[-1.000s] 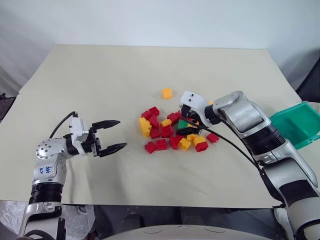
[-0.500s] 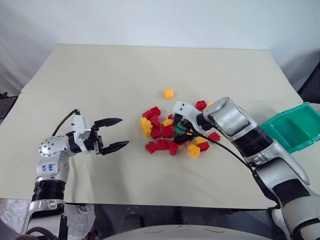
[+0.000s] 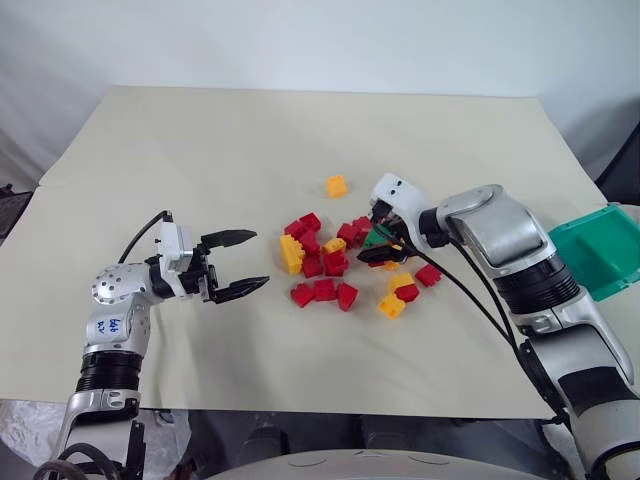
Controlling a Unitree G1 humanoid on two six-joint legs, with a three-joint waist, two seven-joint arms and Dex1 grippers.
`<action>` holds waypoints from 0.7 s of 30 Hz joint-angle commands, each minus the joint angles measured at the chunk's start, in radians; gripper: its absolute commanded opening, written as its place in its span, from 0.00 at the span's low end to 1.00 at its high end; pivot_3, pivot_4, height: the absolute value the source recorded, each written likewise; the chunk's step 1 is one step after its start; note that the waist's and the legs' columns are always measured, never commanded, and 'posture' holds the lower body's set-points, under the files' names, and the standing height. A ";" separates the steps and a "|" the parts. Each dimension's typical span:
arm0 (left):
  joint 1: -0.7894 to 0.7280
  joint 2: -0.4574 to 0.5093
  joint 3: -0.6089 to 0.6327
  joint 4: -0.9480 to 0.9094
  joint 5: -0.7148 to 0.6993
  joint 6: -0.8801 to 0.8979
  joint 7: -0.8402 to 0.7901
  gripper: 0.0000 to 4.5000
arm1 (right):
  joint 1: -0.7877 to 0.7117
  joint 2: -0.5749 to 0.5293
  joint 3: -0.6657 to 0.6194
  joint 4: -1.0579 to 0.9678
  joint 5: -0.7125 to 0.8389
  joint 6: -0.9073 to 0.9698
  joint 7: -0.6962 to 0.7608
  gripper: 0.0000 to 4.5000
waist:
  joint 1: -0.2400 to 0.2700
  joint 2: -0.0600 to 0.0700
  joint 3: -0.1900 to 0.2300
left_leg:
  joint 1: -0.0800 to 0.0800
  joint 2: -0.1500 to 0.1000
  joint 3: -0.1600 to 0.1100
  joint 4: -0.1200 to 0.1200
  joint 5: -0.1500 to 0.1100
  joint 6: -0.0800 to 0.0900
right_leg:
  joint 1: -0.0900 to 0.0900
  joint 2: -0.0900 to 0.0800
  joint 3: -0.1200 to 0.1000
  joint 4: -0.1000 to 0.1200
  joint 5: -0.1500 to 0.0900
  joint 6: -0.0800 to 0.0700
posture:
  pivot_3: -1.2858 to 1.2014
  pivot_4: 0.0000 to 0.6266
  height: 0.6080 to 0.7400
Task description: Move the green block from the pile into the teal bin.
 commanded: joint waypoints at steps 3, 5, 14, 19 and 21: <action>-0.042 -0.005 -0.004 0.016 -0.002 -0.015 -0.010 1.00 | 0.021 -0.049 0.043 -0.041 -0.011 -0.126 0.077 0.97 | -0.003 0.000 0.000 | 0.000 0.000 0.000 0.000 0.000 0.000 | 0.000 0.000 0.000 0.000 0.000 0.000 | 0.52 0.24 1.00; -0.046 -0.006 -0.005 0.021 -0.002 -0.018 -0.012 1.00 | 0.017 -0.029 0.040 -0.034 -0.015 -0.129 0.057 0.99 | -0.007 0.000 0.000 | 0.000 0.000 0.000 0.000 0.000 0.000 | 0.000 0.001 0.000 0.000 0.000 0.000 | 0.52 0.24 1.00; -0.032 -0.003 0.002 0.013 -0.003 -0.022 -0.011 1.00 | -0.058 0.018 0.097 0.084 -0.057 -0.070 0.049 0.99 | -0.017 0.000 0.000 | 0.000 0.001 0.000 0.000 0.000 0.000 | 0.000 0.001 0.000 0.000 0.000 0.000 | 0.52 0.24 1.00; -0.028 -0.006 0.003 0.010 -0.002 -0.027 -0.005 1.00 | -0.129 0.048 0.144 0.185 -0.087 -0.047 0.065 0.91 | -0.022 0.000 0.000 | 0.000 0.000 0.000 0.000 0.000 0.000 | 0.000 0.000 0.000 0.001 0.000 0.000 | 0.52 0.24 1.00; -0.024 -0.008 0.003 0.006 -0.003 -0.029 -0.004 1.00 | -0.140 0.046 0.155 0.185 -0.093 -0.048 0.078 0.79 | -0.022 0.000 0.000 | 0.000 0.001 0.000 0.000 0.000 0.000 | 0.000 0.000 0.000 0.001 0.000 0.000 | 0.52 0.24 1.00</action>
